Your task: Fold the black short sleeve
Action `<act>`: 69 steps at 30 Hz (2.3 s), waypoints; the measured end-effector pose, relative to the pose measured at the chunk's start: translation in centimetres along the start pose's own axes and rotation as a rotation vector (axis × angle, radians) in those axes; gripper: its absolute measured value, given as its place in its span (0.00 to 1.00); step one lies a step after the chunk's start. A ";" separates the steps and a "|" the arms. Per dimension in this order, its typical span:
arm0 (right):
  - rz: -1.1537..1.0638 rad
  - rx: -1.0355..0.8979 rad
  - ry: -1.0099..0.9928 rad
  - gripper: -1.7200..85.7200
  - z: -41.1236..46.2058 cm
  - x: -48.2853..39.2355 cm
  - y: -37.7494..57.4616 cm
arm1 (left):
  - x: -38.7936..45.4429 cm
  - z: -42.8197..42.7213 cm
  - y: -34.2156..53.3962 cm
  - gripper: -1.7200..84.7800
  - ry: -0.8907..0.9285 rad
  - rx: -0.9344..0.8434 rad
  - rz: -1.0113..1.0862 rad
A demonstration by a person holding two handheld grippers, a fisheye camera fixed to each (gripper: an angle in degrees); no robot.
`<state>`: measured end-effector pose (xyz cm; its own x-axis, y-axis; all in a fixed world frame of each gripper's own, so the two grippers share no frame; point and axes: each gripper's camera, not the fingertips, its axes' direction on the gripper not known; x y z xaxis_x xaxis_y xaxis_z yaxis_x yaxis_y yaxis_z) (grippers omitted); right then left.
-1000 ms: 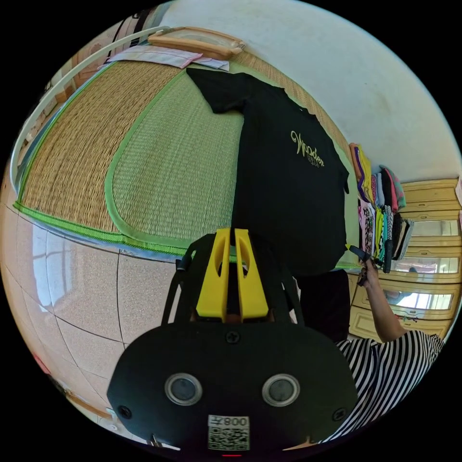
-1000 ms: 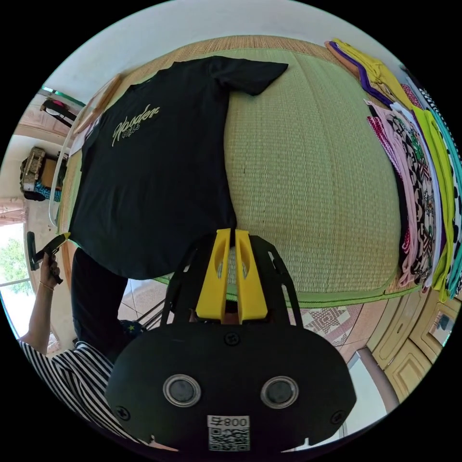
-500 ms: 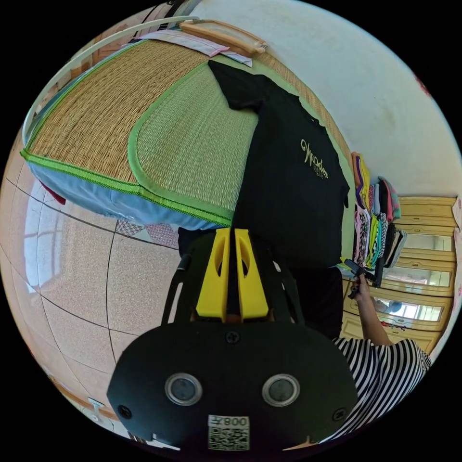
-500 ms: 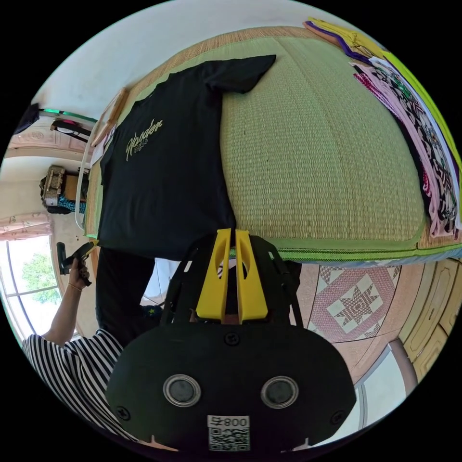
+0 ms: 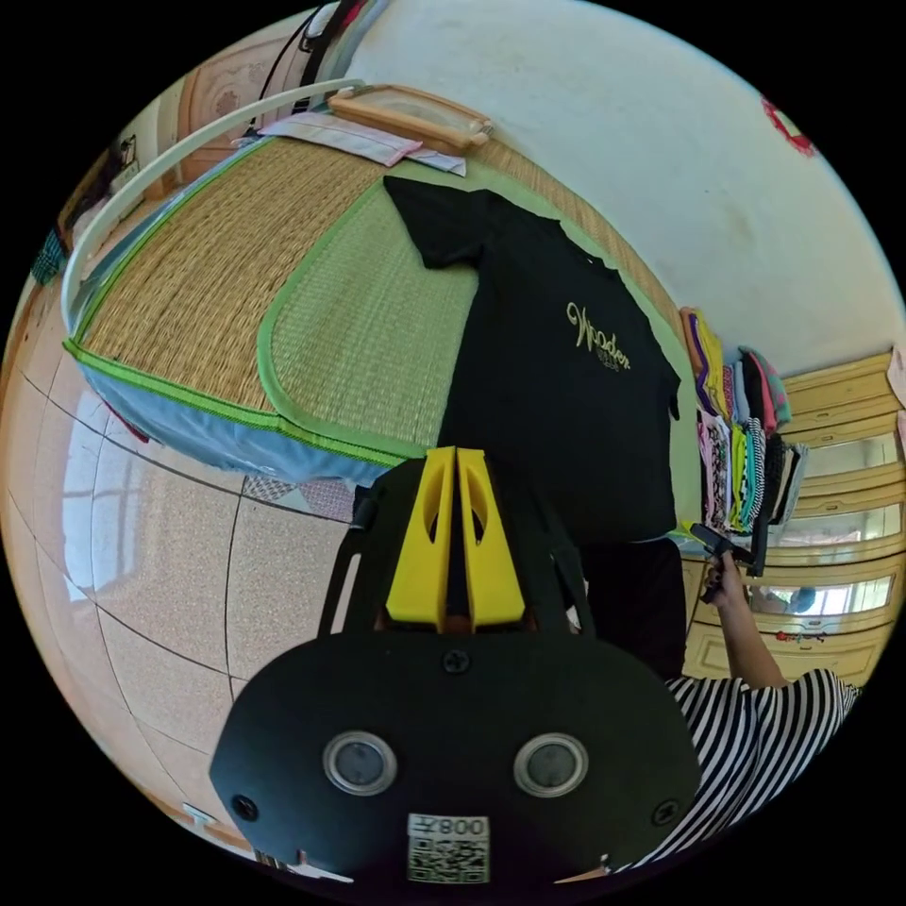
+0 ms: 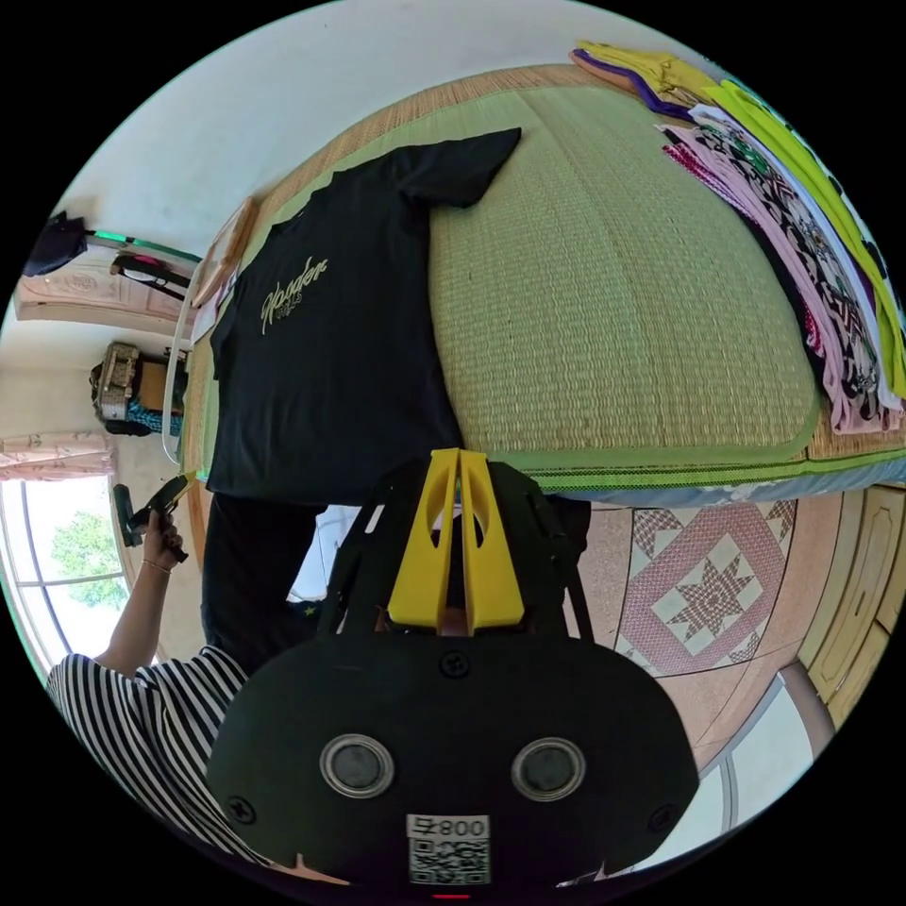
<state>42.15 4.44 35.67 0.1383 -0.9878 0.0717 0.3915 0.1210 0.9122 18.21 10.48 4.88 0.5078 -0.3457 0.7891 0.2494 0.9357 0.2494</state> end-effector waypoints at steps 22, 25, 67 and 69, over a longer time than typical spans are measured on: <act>-0.190 0.003 0.328 0.02 6.4 -10.7 3.0 | 12.3 0.0 -0.9 0.02 -0.240 -0.156 0.124; -0.179 0.014 0.310 0.02 7.1 -10.5 3.5 | 14.1 -0.8 -1.3 0.02 -0.281 -0.161 0.158; 0.119 0.409 -0.417 0.11 30.1 11.8 -5.7 | 52.4 -7.5 -27.2 0.02 0.203 -0.286 0.581; 0.153 0.405 -0.493 0.11 32.8 13.5 -6.2 | 54.0 -7.9 -27.9 0.02 0.202 -0.284 0.600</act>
<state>11.72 -12.87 44.23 -0.3057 -0.9033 0.3010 0.0136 0.3119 0.9500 45.14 -34.87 36.09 0.7618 0.1934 0.6182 0.0700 0.9242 -0.3754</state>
